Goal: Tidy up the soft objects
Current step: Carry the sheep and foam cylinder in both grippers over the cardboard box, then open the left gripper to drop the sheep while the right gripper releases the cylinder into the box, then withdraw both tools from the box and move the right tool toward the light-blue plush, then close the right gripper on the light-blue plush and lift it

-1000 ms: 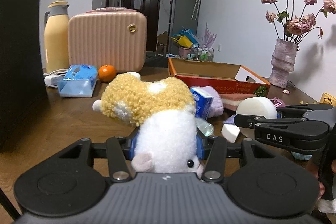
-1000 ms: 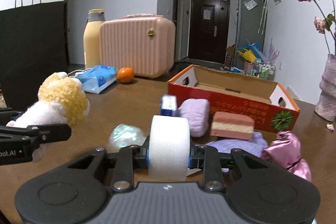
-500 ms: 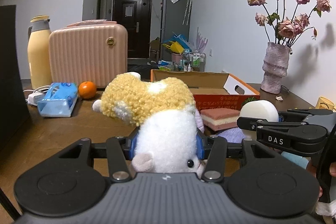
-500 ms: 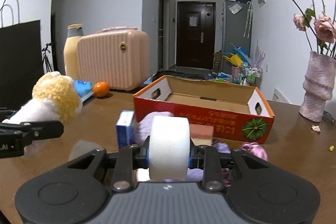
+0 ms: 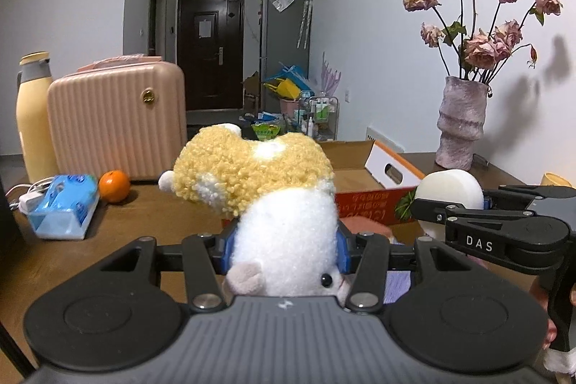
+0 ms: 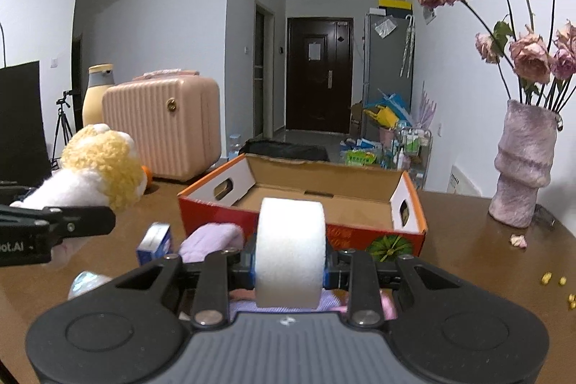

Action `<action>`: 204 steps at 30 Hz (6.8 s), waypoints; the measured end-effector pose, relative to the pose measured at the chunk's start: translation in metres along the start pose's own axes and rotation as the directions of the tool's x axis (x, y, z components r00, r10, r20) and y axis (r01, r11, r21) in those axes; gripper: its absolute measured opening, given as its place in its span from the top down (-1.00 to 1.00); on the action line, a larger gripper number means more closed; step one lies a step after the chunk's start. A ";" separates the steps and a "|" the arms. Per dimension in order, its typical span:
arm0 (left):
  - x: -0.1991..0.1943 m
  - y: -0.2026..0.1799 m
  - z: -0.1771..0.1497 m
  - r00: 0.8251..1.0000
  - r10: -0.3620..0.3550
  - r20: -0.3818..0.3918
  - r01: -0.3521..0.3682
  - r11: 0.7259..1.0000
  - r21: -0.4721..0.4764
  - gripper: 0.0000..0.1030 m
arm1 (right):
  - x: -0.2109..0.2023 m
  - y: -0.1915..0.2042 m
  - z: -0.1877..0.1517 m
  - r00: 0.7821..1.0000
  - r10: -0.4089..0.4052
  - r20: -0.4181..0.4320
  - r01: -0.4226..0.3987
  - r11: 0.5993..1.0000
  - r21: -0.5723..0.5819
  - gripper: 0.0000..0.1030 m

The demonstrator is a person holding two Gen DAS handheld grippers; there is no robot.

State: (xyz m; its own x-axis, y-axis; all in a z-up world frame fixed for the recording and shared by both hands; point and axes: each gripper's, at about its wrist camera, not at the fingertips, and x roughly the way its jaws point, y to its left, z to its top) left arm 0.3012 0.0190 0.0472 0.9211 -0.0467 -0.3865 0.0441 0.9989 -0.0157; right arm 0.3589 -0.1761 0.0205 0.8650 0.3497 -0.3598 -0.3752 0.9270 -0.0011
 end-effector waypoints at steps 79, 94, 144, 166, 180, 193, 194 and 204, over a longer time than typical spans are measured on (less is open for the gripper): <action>0.235 0.035 0.071 0.998 0.015 -0.065 -0.007 0.993 0.114 -1.00 | 0.202 -0.080 0.053 0.988 -0.096 -0.123 0.086 0.993 -0.083 -1.00; 0.232 0.044 0.075 0.997 0.039 -0.070 -0.035 0.997 0.067 -1.00 | 0.195 -0.081 0.054 0.985 -0.123 -0.121 0.113 0.990 -0.087 -1.00; 0.082 0.046 0.024 0.996 0.090 -0.011 -0.089 0.995 0.034 -1.00 | 0.039 -0.050 0.009 0.987 -0.143 -0.080 0.136 0.987 -0.080 -1.00; -0.005 0.004 -0.032 0.999 0.038 -0.011 -0.038 0.999 0.028 -1.00 | -0.050 -0.020 -0.042 0.993 -0.110 -0.043 0.108 0.993 -0.036 -1.00; -0.043 -0.008 -0.073 0.998 0.019 -0.067 -0.020 1.000 -0.014 -1.00 | -0.080 -0.004 -0.086 0.990 -0.100 -0.101 0.096 0.994 -0.049 -1.00; -0.040 -0.005 -0.083 0.993 0.017 -0.114 -0.021 0.999 -0.041 -1.00 | -0.057 -0.002 -0.100 0.967 -0.097 -0.234 0.081 0.994 -0.080 -1.00; -0.039 -0.004 -0.083 0.993 0.017 -0.117 -0.022 0.999 -0.045 -1.00 | -0.052 -0.002 -0.100 0.964 -0.100 -0.247 0.082 0.993 -0.081 -1.00; -0.039 -0.005 -0.085 0.992 0.005 -0.124 -0.011 0.999 -0.045 -1.00 | -0.033 -0.010 -0.103 0.946 -0.087 -0.312 0.073 0.996 -0.055 -0.69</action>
State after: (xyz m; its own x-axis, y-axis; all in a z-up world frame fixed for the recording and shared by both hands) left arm 0.2320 0.0160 -0.0157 0.8661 -0.0407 -0.4982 0.0166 0.9985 -0.0527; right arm 0.2994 -0.2110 -0.0639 0.7469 0.2080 -0.6316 -0.3284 0.9413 -0.0783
